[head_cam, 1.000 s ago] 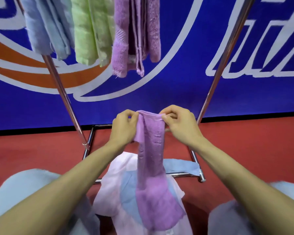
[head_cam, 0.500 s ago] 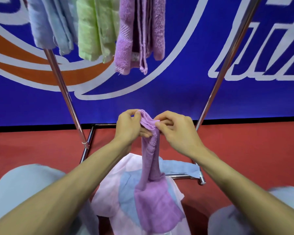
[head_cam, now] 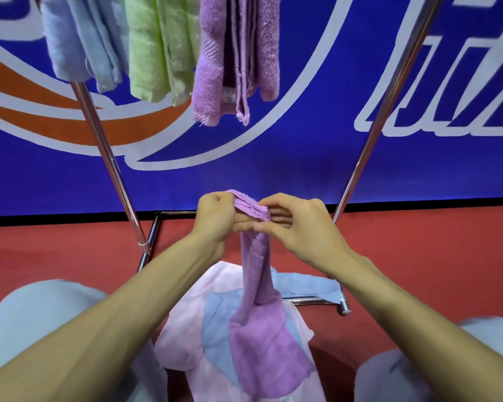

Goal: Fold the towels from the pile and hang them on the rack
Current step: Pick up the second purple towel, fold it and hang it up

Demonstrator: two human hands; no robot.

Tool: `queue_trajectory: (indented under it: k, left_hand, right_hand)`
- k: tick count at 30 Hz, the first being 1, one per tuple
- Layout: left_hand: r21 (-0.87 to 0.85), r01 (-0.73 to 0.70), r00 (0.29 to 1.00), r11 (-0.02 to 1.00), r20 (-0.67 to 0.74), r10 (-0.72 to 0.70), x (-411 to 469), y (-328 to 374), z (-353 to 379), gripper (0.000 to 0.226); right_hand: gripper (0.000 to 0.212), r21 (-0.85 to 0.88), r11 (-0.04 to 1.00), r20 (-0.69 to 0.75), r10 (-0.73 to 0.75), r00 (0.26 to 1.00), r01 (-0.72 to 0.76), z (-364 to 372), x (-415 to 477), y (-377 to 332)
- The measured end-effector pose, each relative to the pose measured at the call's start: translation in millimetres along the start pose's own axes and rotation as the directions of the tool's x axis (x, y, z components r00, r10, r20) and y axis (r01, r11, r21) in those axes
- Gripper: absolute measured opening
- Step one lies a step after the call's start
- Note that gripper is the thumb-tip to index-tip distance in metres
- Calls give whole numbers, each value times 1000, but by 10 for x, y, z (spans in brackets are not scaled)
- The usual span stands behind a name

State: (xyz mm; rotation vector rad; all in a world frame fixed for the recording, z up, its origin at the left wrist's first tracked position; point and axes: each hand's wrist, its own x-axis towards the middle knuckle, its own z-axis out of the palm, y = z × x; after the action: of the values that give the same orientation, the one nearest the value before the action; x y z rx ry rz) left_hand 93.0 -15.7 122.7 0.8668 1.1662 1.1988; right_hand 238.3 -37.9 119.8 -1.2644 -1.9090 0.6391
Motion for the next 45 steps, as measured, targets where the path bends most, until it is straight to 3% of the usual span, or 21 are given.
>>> queue_trajectory:
  k: [5,8,14,17,20,28,35,41,45]
  left_hand:
    - [-12,33,999,999,15,-33,-14,23,-4,32]
    - [118,-38,999,992,-3,39,9,44,-20,29]
    - [483,-254,966,838,89,242,36,44,-63,21]
    - [457,-270,961,848,184,207,8,20,-79,23]
    - [507,-354,935,786,217,281,-2,27,-89,20]
    - [433,-617,787,657,326,524,-159,505,21,8]
    - [501,-765,619,404,398,677,-404,1244,324,16]
    - [531,-812,499,241,420,758,-724,1858,566,15]
    - [547,-825,414,142,413,812,-924,2164,683,16]
  right_hand:
    - [14,-93,995,-59,-28,998,23,-34,37,40]
    - [14,-112,994,-134,-14,991,-1,-80,80,57]
    - [18,-39,999,-241,24,970,-35,-186,142,59]
    - [20,21,999,-241,41,970,-37,-207,156,54]
    - [23,118,992,-241,62,969,-34,-250,164,21]
    - [25,312,950,-287,63,956,31,-545,194,-274]
    - [26,576,815,-273,120,955,62,-909,300,-744]
    - [36,620,784,-239,135,962,43,-1127,260,-1134]
    - [48,569,822,-204,126,971,13,-1209,242,-1323]
